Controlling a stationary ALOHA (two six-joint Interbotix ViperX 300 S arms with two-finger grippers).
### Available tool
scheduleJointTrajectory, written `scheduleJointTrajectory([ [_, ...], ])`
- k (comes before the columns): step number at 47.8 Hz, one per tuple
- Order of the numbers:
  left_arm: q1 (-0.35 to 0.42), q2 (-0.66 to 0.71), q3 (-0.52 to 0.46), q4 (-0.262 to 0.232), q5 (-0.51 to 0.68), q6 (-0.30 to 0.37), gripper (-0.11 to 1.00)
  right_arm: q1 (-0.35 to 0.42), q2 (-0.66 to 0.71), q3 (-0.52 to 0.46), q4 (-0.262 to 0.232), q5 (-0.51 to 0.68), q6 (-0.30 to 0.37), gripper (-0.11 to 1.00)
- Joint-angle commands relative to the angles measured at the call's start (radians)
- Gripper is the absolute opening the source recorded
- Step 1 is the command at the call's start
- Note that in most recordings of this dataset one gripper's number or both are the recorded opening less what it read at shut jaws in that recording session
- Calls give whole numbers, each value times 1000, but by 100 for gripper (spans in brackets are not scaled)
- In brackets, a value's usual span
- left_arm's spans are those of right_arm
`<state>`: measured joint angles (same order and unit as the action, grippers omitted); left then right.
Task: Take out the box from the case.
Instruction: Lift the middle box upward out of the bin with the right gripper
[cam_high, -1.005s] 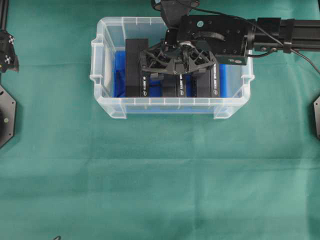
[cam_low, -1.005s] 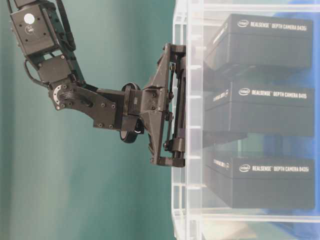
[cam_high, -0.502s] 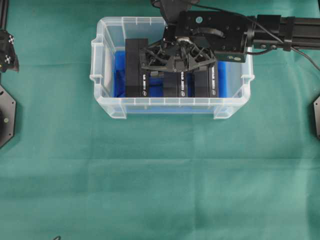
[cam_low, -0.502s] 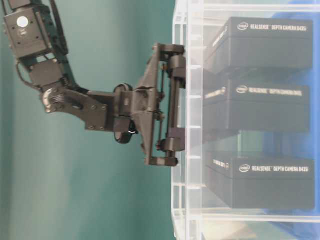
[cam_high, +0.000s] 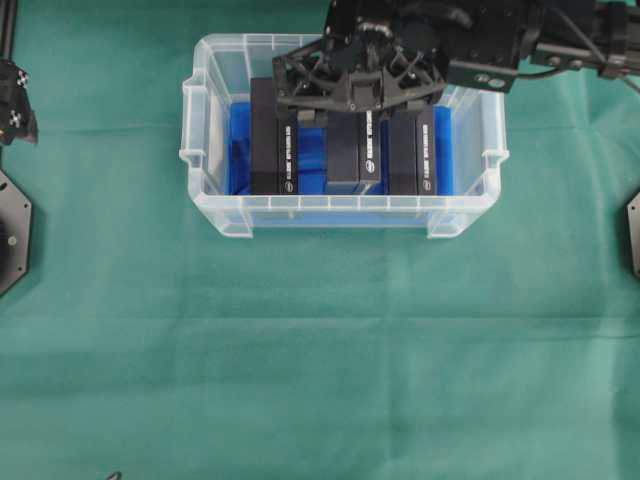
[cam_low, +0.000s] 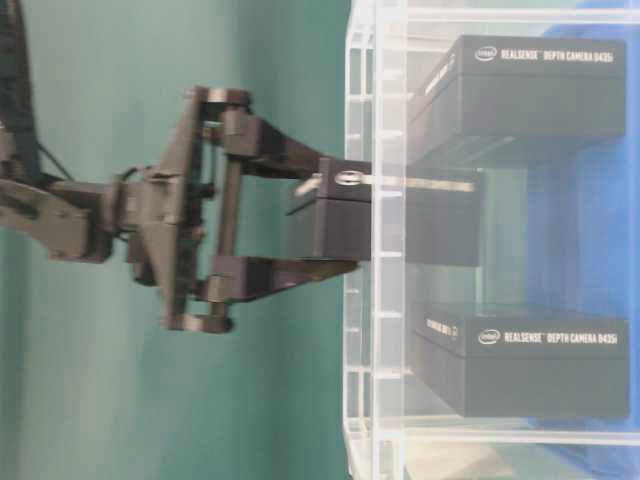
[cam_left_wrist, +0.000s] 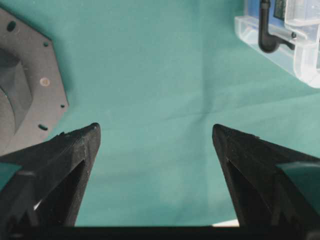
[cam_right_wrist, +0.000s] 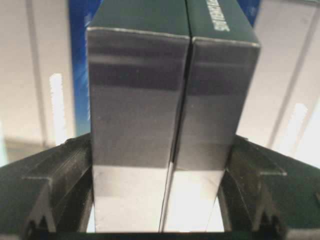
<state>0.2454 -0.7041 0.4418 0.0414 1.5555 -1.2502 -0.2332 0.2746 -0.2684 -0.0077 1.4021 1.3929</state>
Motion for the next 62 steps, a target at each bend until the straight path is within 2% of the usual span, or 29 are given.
scheduleJointTrajectory([
  [1,2,2,-11,3,-3,2,93,-2,-55,-64,2,35,-2,68],
  [32,2,2,-11,3,-3,-5,93,0,-87,-210,0,179,-8,68],
  [62,3,2,-11,3,-5,-5,93,0,-89,-213,-2,181,-17,68],
])
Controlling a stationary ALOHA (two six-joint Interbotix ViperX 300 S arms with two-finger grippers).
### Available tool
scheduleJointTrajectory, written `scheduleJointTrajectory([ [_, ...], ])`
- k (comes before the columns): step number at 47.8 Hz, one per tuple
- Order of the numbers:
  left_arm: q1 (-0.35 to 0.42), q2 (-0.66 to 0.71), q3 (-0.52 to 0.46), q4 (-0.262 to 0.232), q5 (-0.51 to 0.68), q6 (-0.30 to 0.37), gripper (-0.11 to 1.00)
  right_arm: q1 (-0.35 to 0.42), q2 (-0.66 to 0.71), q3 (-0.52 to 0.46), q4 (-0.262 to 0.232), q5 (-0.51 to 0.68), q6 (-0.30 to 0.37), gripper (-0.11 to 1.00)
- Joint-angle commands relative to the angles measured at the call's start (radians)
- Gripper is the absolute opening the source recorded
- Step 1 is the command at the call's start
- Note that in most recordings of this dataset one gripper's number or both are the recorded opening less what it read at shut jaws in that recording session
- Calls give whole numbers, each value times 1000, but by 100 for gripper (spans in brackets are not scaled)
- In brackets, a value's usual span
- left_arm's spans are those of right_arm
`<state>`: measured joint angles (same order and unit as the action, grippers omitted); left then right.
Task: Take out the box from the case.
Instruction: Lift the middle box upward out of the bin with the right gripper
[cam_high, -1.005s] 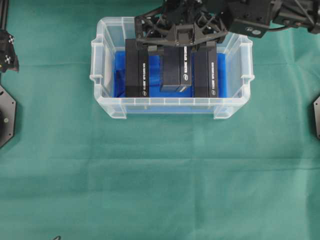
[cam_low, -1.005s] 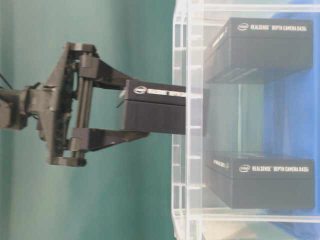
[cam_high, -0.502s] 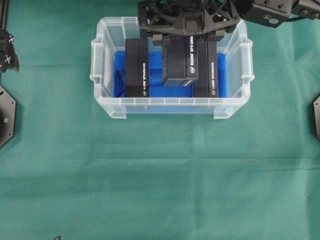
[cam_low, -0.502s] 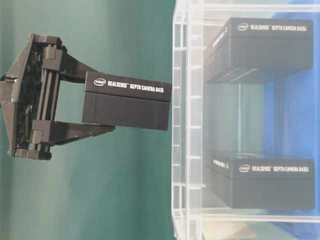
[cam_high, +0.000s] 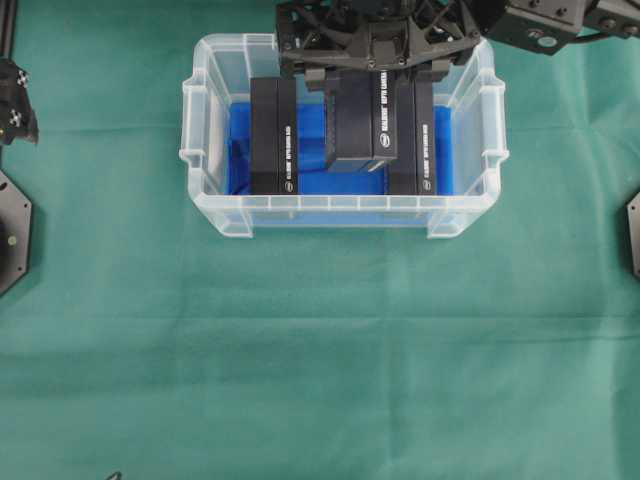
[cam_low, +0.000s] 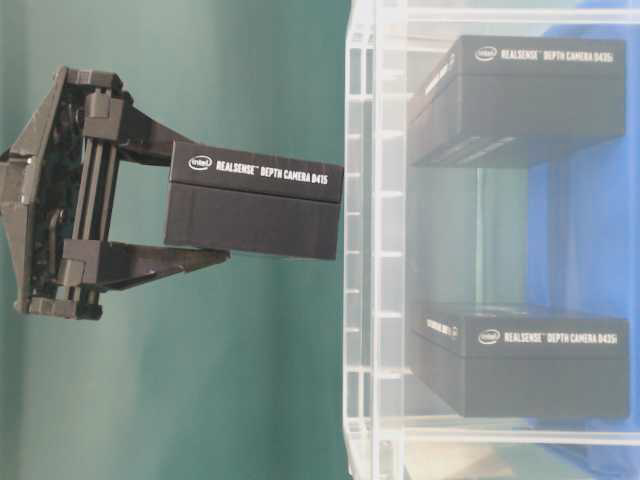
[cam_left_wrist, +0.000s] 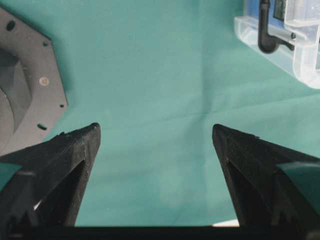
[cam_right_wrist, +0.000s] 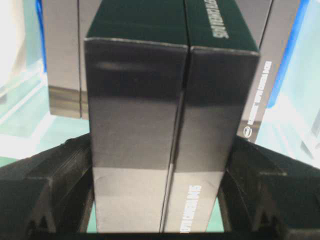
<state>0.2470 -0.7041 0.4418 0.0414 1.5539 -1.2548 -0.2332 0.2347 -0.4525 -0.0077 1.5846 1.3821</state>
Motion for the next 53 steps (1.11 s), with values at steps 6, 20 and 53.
scheduleJointTrajectory([
  [6,0,2,-11,3,-2,2,93,0,-49,-29,-2,-3,-8,68],
  [20,0,2,-11,3,-3,2,93,0,-49,-29,-5,-18,-8,68],
  [53,0,2,-11,3,-2,2,93,0,-48,-28,-8,-20,-8,68],
])
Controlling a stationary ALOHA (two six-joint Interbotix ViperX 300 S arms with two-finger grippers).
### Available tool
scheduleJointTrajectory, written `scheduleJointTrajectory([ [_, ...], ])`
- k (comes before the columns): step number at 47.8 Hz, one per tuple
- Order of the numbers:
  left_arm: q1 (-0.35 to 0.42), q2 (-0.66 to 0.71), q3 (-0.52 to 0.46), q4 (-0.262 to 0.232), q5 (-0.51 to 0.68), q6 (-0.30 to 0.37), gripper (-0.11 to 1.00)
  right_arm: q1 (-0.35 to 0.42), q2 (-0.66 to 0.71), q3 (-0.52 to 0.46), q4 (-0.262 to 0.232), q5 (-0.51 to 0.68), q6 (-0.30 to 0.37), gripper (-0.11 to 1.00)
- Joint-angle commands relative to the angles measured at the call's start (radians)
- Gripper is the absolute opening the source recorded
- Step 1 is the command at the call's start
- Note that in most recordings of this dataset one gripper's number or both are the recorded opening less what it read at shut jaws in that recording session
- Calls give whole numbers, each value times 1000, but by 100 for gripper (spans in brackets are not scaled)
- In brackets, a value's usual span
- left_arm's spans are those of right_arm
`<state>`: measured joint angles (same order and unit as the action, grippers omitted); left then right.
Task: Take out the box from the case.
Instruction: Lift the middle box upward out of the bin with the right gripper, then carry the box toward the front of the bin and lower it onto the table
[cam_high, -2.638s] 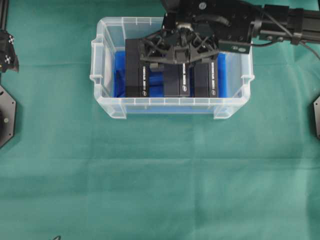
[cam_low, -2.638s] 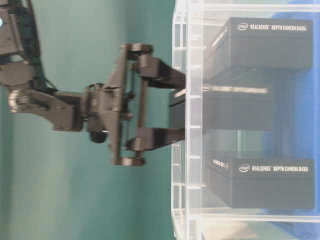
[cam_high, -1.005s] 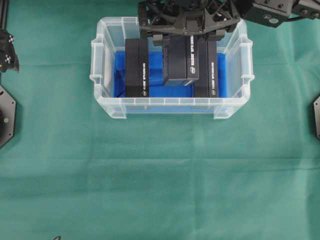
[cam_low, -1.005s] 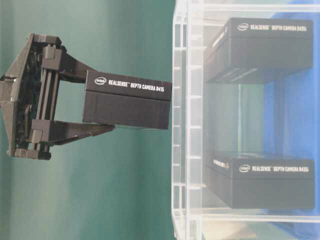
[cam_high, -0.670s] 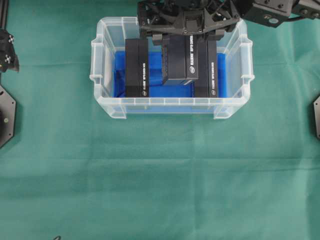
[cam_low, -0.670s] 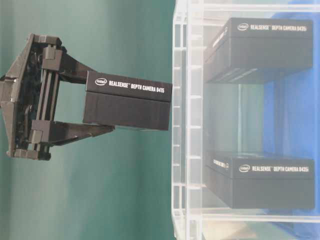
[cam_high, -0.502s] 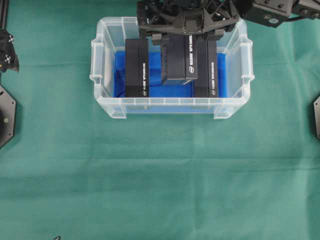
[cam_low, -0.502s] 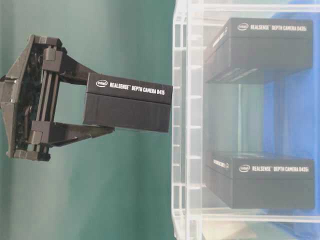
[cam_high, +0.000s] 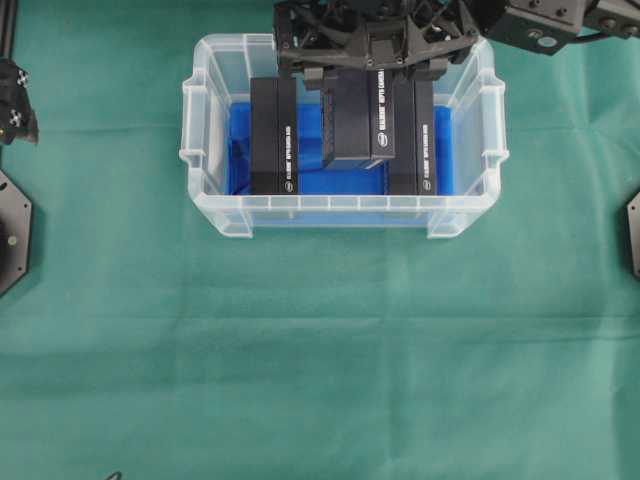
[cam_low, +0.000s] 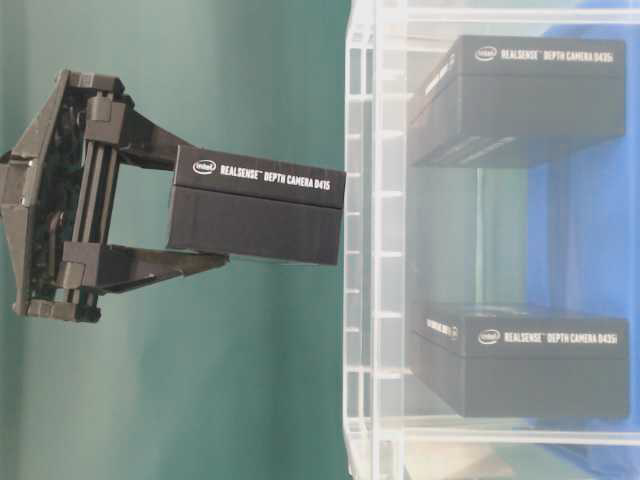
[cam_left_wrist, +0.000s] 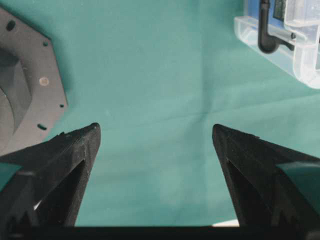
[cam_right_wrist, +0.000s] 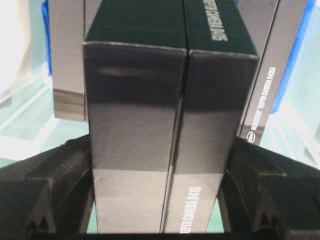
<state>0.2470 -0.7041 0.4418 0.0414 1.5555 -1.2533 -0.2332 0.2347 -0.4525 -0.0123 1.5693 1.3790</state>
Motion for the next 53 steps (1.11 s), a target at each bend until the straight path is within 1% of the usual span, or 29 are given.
scheduleJointTrajectory([
  [1,0,2,-11,3,-3,0,93,0,-49,-29,-2,-5,-5,68],
  [34,0,0,-11,3,-5,0,93,6,-49,-29,-15,-5,-6,68],
  [49,0,2,-11,2,-3,0,93,67,-58,-29,-15,-6,5,68],
  [53,0,2,-11,2,-3,0,93,92,-58,-28,-15,-6,25,68],
])
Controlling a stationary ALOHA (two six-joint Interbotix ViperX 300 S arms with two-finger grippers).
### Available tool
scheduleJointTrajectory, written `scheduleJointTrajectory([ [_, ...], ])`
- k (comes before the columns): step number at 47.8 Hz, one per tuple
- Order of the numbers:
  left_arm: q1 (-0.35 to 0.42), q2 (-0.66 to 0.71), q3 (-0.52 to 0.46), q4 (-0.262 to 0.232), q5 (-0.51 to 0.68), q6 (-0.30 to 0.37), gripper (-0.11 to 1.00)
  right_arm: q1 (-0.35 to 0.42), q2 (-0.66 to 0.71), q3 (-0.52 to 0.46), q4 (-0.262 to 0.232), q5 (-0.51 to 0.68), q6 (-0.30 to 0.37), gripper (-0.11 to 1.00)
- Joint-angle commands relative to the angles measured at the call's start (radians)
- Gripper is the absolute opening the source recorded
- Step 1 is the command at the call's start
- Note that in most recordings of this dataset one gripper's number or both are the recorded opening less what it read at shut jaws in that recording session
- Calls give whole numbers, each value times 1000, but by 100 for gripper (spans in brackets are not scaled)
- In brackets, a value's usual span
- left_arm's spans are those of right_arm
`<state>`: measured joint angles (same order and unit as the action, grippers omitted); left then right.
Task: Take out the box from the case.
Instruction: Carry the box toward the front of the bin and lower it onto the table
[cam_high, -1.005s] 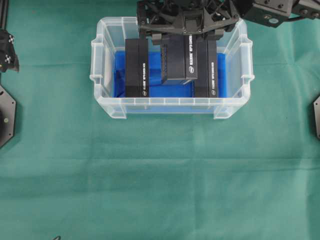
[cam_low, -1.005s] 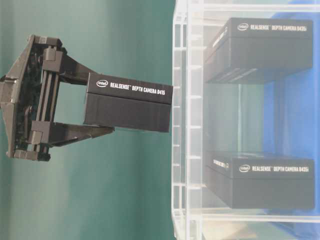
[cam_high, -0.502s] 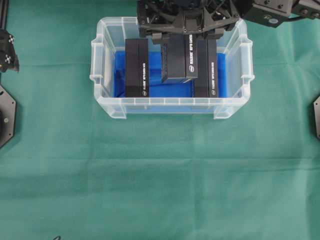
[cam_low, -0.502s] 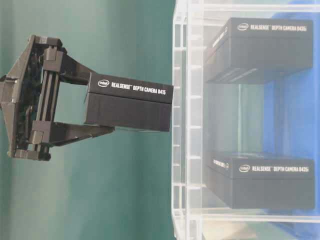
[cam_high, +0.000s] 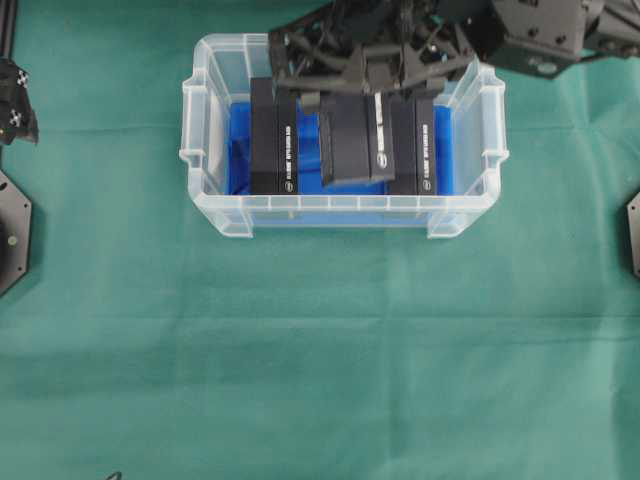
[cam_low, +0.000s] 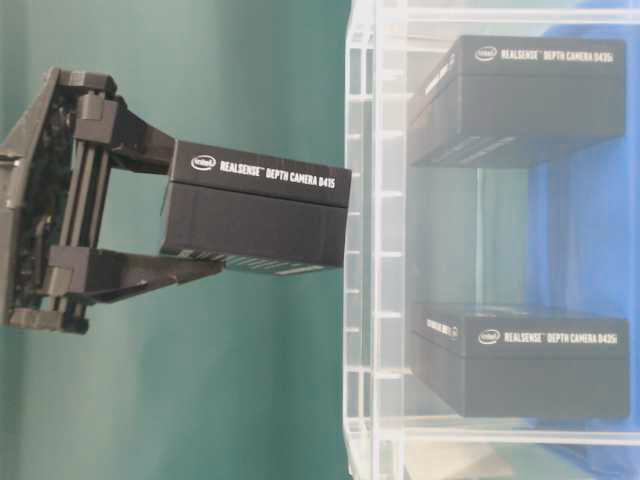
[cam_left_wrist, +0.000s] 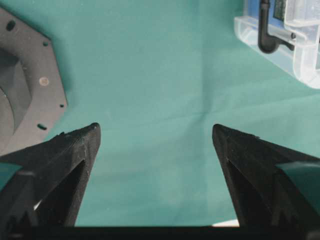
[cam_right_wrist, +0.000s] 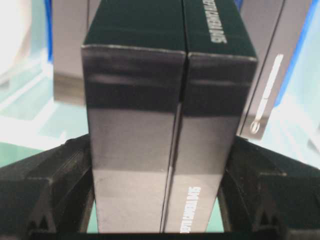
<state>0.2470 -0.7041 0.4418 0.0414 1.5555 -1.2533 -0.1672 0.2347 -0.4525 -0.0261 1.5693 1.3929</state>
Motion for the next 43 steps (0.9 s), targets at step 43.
scheduleJointTrajectory([
  [43,0,-2,-9,2,3,0,93,354,-48,-29,-18,-44,391,68],
])
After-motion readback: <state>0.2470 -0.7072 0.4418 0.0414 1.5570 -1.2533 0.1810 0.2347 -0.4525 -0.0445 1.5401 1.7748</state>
